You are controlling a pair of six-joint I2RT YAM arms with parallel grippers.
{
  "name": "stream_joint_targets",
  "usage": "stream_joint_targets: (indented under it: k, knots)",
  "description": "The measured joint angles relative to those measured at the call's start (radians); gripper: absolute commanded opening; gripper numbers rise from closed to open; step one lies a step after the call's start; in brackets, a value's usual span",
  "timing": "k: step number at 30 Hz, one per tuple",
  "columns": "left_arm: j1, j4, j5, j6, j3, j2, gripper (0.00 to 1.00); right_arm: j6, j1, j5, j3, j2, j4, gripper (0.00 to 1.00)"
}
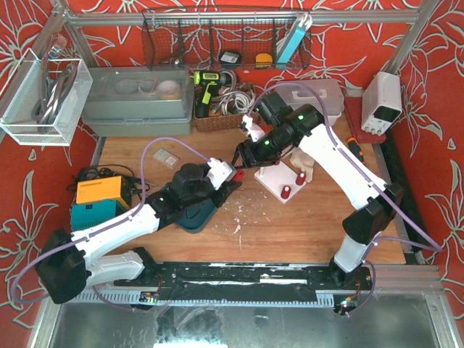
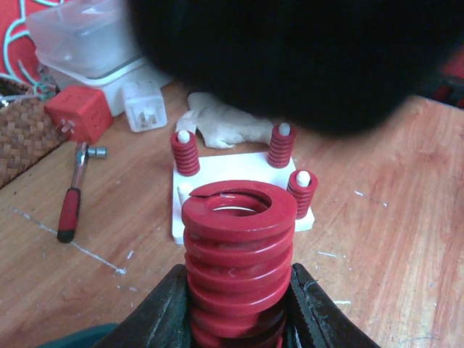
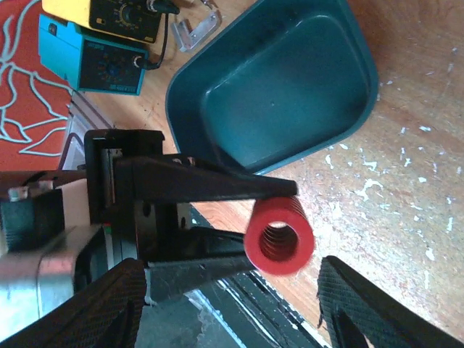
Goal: Install the large spring
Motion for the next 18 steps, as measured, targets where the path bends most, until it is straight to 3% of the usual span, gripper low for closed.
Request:
stream_joint_targets:
  k: [8,13,18]
  knots:
    - [-0.010,0.002,0.021,0.015,0.032,0.026,0.00,-0.028,0.029,0.035,0.054,0.079,-0.066,0.66]
    - [-0.022,0.014,0.027,0.015,0.033,0.025,0.00,-0.044,0.032,0.054,0.054,0.099,-0.100,0.58]
    - [-0.025,0.018,0.026,0.015,0.033,0.025,0.00,-0.052,0.033,0.055,0.054,0.100,-0.107,0.42]
